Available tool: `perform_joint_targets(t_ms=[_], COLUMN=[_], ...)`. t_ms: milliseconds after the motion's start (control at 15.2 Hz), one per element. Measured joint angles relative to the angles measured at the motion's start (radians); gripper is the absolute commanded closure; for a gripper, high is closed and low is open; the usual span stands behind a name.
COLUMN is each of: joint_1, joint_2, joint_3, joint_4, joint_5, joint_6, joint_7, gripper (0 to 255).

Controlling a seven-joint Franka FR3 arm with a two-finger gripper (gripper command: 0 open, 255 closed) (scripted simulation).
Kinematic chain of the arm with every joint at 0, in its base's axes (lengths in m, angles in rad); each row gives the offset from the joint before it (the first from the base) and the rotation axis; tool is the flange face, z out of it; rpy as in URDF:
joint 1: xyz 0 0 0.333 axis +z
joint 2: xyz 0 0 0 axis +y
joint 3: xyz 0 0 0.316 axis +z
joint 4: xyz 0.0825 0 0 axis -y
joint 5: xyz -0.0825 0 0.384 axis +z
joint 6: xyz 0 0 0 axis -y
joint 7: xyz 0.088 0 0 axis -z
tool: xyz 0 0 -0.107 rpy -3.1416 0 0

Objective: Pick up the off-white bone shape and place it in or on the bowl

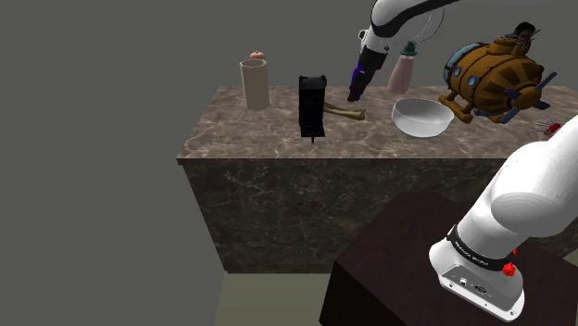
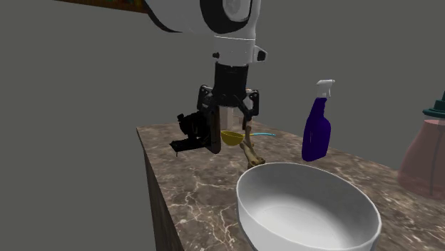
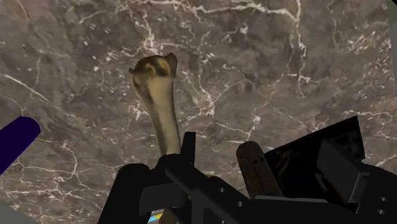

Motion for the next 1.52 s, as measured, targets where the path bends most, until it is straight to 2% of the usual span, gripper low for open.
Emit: perform_joint_targets(t_ms=[264,594,1056,1518], joint_1=[0.008,-0.016,-0.024,-0.023], joint_2=[0.163,0.378,0.452,0.462], joint_3=[-0.046,-0.064,-0.050,-0.046], joint_4=[0.102,0.272,0.269,0.264], joint_5=[0.091,0.222,0.277,0.285], joint_6=[0.041,0.047,0.111,0.126], joint_7=[-0.141,-0.307,-0.360,-0.364], gripper=[0,0,0,0])
